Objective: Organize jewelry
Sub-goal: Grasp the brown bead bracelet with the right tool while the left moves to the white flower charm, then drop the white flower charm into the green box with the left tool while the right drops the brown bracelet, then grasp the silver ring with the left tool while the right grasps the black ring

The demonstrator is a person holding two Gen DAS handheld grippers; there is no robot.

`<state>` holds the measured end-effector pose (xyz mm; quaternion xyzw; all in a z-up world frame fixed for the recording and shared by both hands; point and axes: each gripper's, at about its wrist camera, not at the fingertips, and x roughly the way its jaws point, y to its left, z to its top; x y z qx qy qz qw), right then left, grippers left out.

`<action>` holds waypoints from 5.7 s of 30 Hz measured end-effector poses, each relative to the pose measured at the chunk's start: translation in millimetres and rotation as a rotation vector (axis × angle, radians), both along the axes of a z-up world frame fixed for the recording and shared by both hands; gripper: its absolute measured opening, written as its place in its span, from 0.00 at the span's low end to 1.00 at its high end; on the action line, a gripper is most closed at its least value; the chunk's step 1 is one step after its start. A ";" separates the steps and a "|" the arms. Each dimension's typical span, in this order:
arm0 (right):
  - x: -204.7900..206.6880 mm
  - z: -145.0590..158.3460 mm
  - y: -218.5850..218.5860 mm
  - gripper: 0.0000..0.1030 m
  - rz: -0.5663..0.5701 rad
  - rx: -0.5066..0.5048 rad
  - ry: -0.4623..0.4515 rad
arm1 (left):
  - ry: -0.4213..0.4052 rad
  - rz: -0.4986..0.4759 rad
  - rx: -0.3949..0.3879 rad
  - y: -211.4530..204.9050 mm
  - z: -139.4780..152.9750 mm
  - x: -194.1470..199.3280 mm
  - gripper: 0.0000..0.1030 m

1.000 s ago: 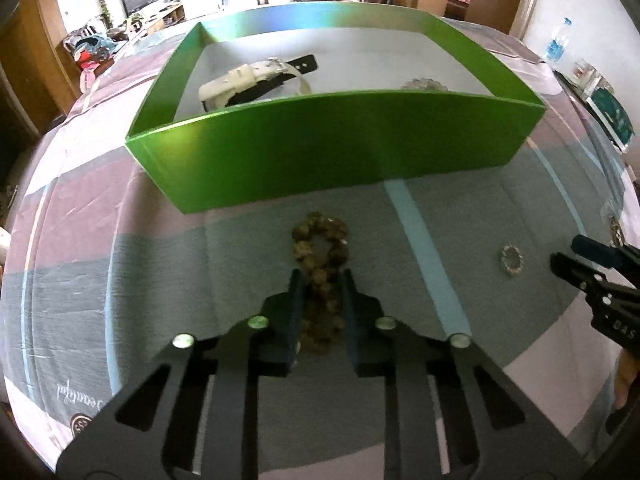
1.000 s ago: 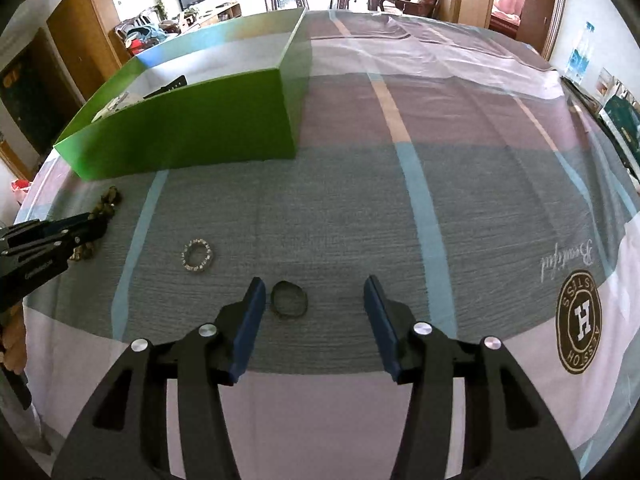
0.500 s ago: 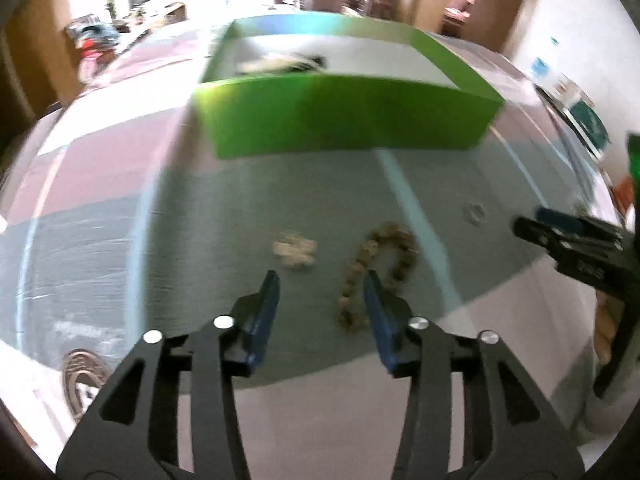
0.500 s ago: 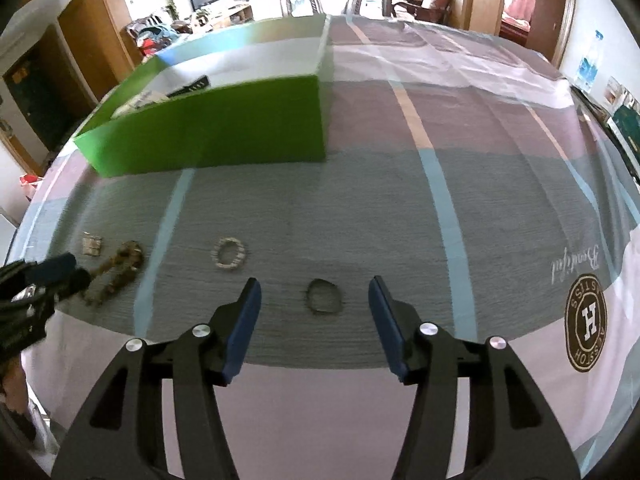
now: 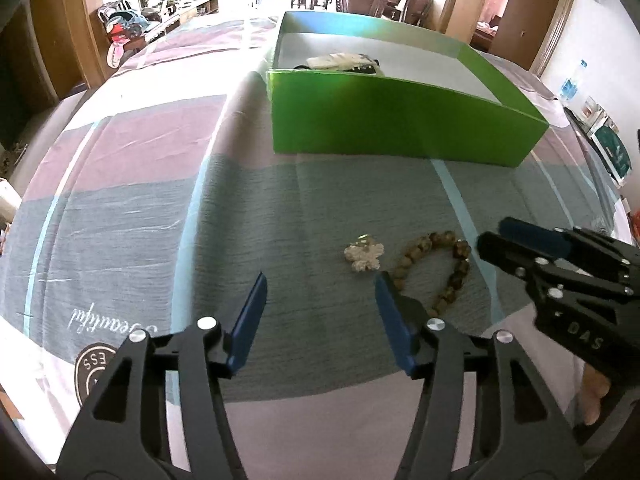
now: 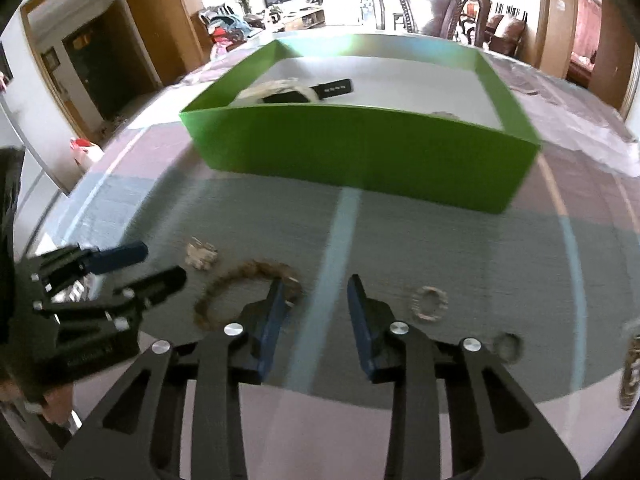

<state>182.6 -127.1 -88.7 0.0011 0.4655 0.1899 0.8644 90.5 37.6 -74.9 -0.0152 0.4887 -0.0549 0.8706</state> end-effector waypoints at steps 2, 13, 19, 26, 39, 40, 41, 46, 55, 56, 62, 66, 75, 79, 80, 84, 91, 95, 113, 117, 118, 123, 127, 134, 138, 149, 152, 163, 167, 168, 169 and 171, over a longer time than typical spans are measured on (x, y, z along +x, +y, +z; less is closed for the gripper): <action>0.9 -4.1 8.4 0.33 0.017 -0.019 0.004 | -0.001 0.007 -0.003 3.5 -0.5 -0.4 0.58; -17.5 -10.2 -17.8 0.31 -0.037 -0.173 0.021 | 0.000 0.000 0.001 -3.4 -0.6 3.3 0.64; -26.5 -12.0 -48.4 0.31 -0.090 -0.171 0.026 | -0.001 -0.031 0.024 -21.2 -2.2 11.2 0.64; -20.3 -13.9 -54.0 0.31 -0.116 -0.169 0.012 | -0.031 -0.001 0.099 -37.5 -4.6 22.7 0.64; -20.0 -14.1 -52.7 0.31 -0.126 -0.163 -0.017 | -0.029 -0.010 0.100 -48.2 -13.6 27.6 0.63; -20.5 -14.1 -52.5 0.31 -0.124 -0.162 -0.018 | -0.034 -0.016 0.095 -48.6 -13.2 26.8 0.54; -21.0 -14.0 -51.9 0.27 -0.120 -0.160 -0.019 | -0.039 -0.028 0.085 -49.8 -12.1 25.4 0.42; -23.8 -12.9 -50.4 0.13 -0.106 -0.150 -0.013 | -0.041 -0.053 0.078 -54.0 -10.8 22.0 0.20; -29.5 16.6 -55.0 0.13 -0.106 -0.126 -0.080 | -0.071 -0.056 0.053 -46.0 6.0 16.5 0.20; -30.1 24.5 -55.8 0.13 -0.105 -0.120 -0.097 | -0.079 -0.055 0.052 -45.4 9.6 15.6 0.20; -27.9 63.3 -56.3 0.13 -0.085 -0.114 -0.193 | -0.141 -0.065 0.051 -46.8 39.7 16.7 0.20; -12.5 95.7 -55.7 0.13 -0.087 -0.147 -0.277 | -0.196 -0.078 0.074 -52.0 68.8 28.6 0.20; 67.3 129.8 -53.5 0.13 -0.109 -0.166 -0.320 | -0.248 -0.107 0.117 -68.3 113.9 103.4 0.20; 104.3 106.4 -49.5 0.13 -0.123 -0.155 -0.229 | -0.174 -0.087 0.061 -70.9 96.1 143.3 0.20; 113.6 96.8 -48.3 0.13 -0.124 -0.149 -0.198 | -0.161 -0.084 0.055 -71.6 90.7 148.8 0.20; 130.1 71.5 -43.7 0.13 -0.125 -0.146 -0.124 | -0.109 -0.081 0.013 -76.8 64.9 167.1 0.21; 97.2 83.1 -54.3 0.35 -0.119 -0.155 -0.172 | -0.136 -0.055 0.024 -78.2 64.2 151.0 0.57; 56.2 91.4 -79.5 0.35 -0.131 -0.185 -0.209 | -0.183 -0.106 0.118 -88.4 69.8 110.2 0.57; -13.8 0.5 -153.0 0.35 -0.307 -0.141 0.039 | -0.049 -0.395 0.152 -176.1 -16.3 45.9 0.49; -14.6 2.1 -146.8 0.35 -0.276 -0.133 0.036 | -0.031 -0.352 0.142 -164.8 -17.3 51.5 0.47; -14.9 2.3 -142.6 0.35 -0.261 -0.127 0.036 | -0.028 -0.340 0.143 -160.3 -17.3 51.2 0.47; -16.6 0.4 -123.7 0.36 -0.171 -0.102 0.047 | -0.017 -0.249 0.132 -125.8 -15.7 46.9 0.48; -14.2 -8.8 -112.3 0.37 -0.147 -0.123 0.062 | 0.000 -0.153 0.126 -95.2 -14.7 50.1 0.51; -11.0 -10.6 -112.0 0.18 -0.172 -0.154 0.041 | 0.012 -0.139 0.072 -84.3 -12.4 47.1 0.51; -11.6 -11.0 -113.1 0.18 -0.174 -0.141 0.039 | -0.001 -0.194 0.050 -98.9 -9.7 46.7 0.51; -8.6 -11.1 -112.8 0.18 -0.178 -0.135 0.031 | 0.001 -0.237 0.069 -143.1 -18.2 55.9 0.53; -7.9 -11.4 -113.1 0.18 -0.178 -0.132 0.030 | -0.026 -0.240 0.086 -147.2 -18.2 55.2 0.38; -8.0 -7.4 -113.2 0.18 -0.182 -0.116 0.030 | -0.028 -0.202 0.072 -130.3 -9.6 50.1 0.21; -11.1 5.7 -105.3 0.18 -0.159 -0.108 -0.003 | -0.055 -0.162 0.046 -112.3 3.6 42.5 0.21; -11.0 8.1 -103.3 0.18 -0.153 -0.107 -0.009 | -0.064 -0.151 0.037 -106.5 7.7 40.5 0.21; -11.4 11.9 -99.0 0.18 -0.139 -0.104 -0.020 | -0.074 -0.139 0.034 -102.0 11.1 38.8 0.21; -12.0 15.7 -91.5 0.18 -0.119 -0.100 -0.033 | -0.088 -0.118 0.036 -95.1 16.0 35.8 0.21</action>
